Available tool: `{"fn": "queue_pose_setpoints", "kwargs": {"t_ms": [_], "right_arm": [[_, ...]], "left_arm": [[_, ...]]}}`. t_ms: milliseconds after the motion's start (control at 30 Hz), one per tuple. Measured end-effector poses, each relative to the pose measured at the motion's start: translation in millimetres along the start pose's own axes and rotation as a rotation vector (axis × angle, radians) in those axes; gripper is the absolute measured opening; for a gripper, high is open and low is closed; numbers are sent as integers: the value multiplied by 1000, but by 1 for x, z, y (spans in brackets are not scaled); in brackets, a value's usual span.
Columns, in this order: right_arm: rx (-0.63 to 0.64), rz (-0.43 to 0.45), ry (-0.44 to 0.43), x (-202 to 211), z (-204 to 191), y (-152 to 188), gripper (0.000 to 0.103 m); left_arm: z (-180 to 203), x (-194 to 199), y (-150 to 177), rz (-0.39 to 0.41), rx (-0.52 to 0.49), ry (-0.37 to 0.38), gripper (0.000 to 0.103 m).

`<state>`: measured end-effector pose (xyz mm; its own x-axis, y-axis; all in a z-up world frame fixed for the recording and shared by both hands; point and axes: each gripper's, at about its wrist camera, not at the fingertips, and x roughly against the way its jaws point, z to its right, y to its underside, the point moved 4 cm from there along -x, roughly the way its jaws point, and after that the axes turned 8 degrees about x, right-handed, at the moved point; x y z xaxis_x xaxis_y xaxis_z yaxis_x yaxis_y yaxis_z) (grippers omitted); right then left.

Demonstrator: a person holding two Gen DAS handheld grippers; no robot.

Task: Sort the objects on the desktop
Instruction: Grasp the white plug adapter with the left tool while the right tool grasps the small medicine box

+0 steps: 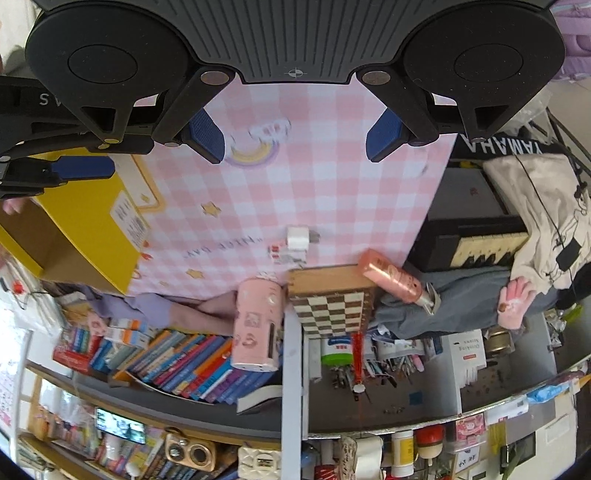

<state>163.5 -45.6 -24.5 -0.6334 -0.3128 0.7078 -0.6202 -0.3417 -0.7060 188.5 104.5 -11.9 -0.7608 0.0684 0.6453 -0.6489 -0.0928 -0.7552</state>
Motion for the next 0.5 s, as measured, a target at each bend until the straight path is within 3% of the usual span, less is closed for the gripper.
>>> {"fn": "queue_pose_setpoints", "kwargs": {"t_ms": [500], "right_arm": [[40, 19, -83, -63, 46, -85, 44]], "left_arm": [[4, -77, -42, 31, 3, -54, 86]]}}
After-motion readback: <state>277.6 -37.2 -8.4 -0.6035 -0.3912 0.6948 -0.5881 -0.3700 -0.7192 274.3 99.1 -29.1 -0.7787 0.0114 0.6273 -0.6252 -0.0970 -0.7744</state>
